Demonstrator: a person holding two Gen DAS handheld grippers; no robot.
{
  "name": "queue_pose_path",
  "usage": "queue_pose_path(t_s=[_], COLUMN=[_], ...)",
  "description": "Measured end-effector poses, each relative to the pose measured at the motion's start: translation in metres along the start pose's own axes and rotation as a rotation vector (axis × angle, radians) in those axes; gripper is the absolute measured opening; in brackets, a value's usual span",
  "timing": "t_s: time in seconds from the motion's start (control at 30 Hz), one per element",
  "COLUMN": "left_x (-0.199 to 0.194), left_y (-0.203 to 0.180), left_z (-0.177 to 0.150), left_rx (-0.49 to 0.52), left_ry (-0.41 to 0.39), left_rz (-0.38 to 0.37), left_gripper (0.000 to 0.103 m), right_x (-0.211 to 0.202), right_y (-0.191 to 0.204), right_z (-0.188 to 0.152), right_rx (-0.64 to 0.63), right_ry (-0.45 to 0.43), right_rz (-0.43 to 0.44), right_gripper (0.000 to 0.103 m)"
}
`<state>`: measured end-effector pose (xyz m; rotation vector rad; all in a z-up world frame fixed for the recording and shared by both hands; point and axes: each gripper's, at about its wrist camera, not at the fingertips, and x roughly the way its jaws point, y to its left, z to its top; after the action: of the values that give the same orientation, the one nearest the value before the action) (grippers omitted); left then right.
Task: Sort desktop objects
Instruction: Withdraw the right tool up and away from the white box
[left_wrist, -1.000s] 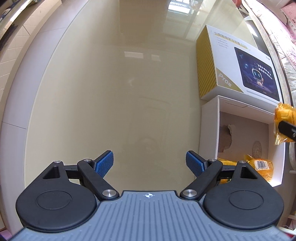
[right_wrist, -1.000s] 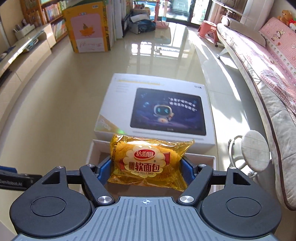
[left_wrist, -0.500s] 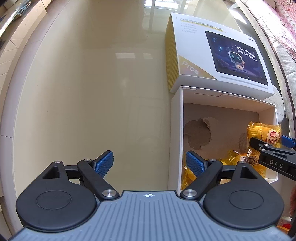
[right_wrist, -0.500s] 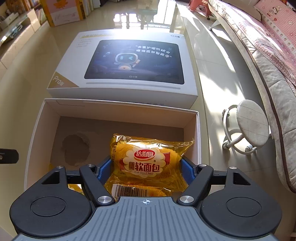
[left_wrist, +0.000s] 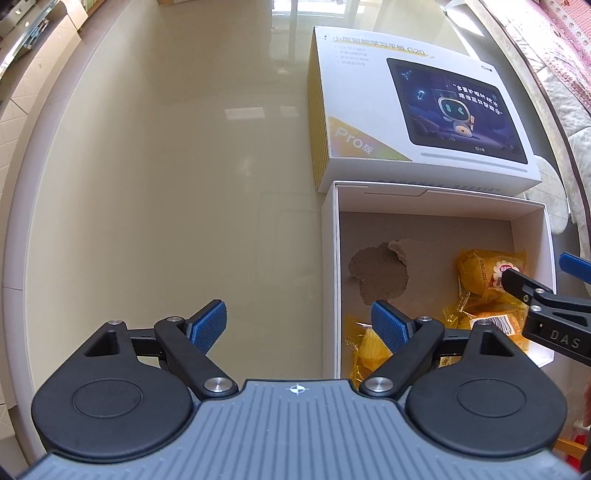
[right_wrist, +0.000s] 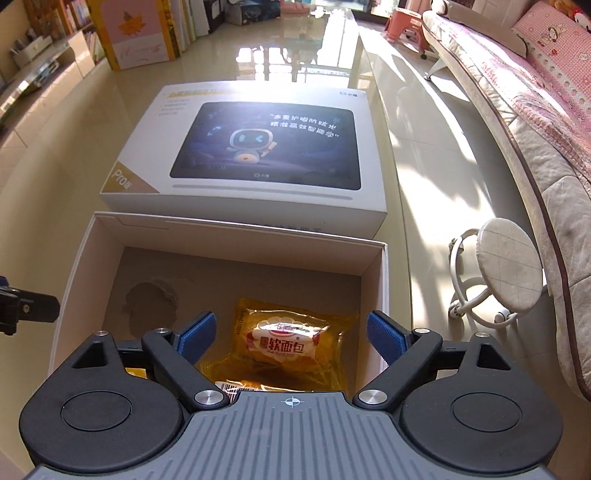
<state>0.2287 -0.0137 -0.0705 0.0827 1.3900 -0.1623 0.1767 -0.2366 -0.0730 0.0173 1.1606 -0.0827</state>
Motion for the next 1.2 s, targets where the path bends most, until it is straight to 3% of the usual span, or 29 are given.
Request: queue_pose_path(t_s=[0.2,0.3,0.43,0.5,0.73,0.97,1.2], left_x=[-0.009,-0.009,0.001,0.003,0.008,0.001,-0.023], left_y=[0.008,0.014,0.019,0.017,-0.011,-0.032,-0.047], left_z=[0.018,0.033,0.059,0.071,0.103,0.111,0.107], left_rx=[-0.002,-0.011,-0.058,-0.075,-0.048,-0.087,-0.068], left_ry=[-0.039,-0.064,-0.029,-0.038,-0.072,-0.068,-0.067], left_rz=[-0.072,-0.159,-0.241,-0.217,-0.005,0.023,0.042], left_gripper=[0.103,0.103,0.103,0.103,0.103,0.103,0.103], right_x=[-0.026,-0.039,-0.042,-0.033,-0.006,-0.003,-0.018], right_y=[-0.019,-0.028,-0.044,-0.056,-0.077,-0.081,-0.084], right_z=[0.010,0.015,0.025,0.034,0.078,0.120,0.128], right_rx=[0.042,0.062,0.068,0.076,0.007,-0.025,0.004], right_ry=[-0.058,-0.087,-0.119,-0.112,-0.075,-0.040,-0.041], right_rz=[0.006,0.009,0.014,0.034,0.094,0.091,0.095], right_gripper=[0.097,0.101,0.102,0.102,0.102,0.103,0.103])
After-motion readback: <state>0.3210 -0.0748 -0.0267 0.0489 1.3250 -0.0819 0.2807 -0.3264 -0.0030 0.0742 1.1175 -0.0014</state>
